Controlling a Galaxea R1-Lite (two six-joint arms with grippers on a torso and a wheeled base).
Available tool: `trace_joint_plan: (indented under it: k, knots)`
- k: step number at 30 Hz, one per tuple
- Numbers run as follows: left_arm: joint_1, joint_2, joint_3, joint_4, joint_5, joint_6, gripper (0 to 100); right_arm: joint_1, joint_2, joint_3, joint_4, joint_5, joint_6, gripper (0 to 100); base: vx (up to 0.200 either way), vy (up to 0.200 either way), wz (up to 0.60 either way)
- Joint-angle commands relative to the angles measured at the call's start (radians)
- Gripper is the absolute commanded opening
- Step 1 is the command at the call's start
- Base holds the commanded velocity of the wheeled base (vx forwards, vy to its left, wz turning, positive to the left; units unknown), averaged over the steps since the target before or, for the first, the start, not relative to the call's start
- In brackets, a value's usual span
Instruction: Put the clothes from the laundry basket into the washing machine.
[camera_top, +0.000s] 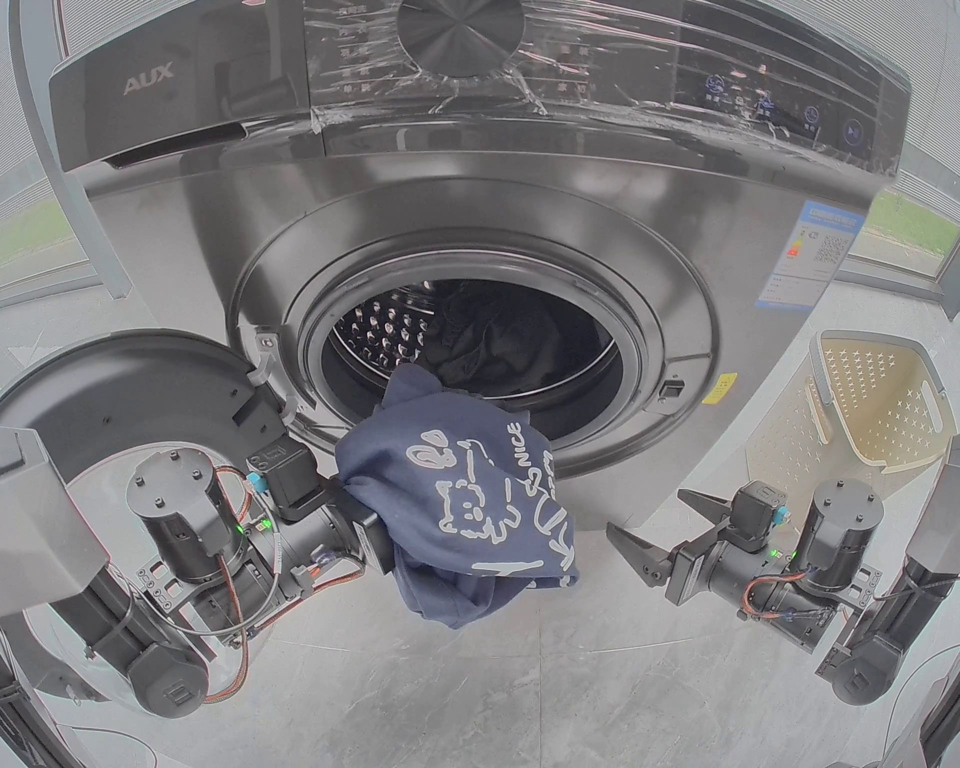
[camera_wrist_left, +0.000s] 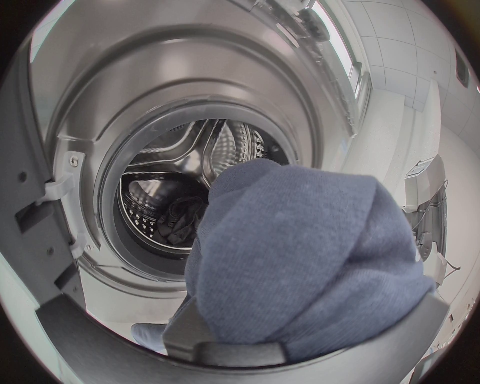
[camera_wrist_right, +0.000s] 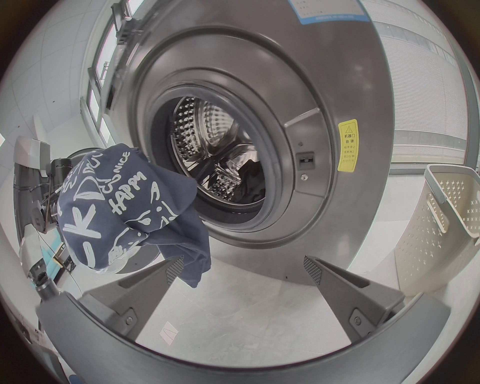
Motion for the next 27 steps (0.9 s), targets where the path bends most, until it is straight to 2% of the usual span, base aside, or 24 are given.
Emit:
trace_joint_plan:
  k: [1, 16, 19, 27]
  knots:
    - [0.000, 0.011, 0.000, -0.001, 0.001, -0.001, 0, 0.016, 0.002, 0.013, -0.001, 0.002, 0.000, 100, 0.000, 0.000, 0.00]
    - [-0.014, 0.012, 0.008, -0.001, 0.004, -0.001, 0, 0.034, 0.002, 0.026, -0.001, 0.005, 0.000, 100, 0.000, 0.000, 0.00]
    - [-0.014, 0.012, 0.008, -0.001, 0.003, -0.001, 0, 0.036, 0.002, 0.026, -0.001, 0.005, 0.000, 100, 0.200, 0.000, 0.00]
    - [-0.063, 0.037, 0.021, -0.001, 0.009, -0.001, 0, 0.071, 0.002, 0.028, -0.001, 0.003, 0.001, 100, 0.000, 0.000, 0.00]
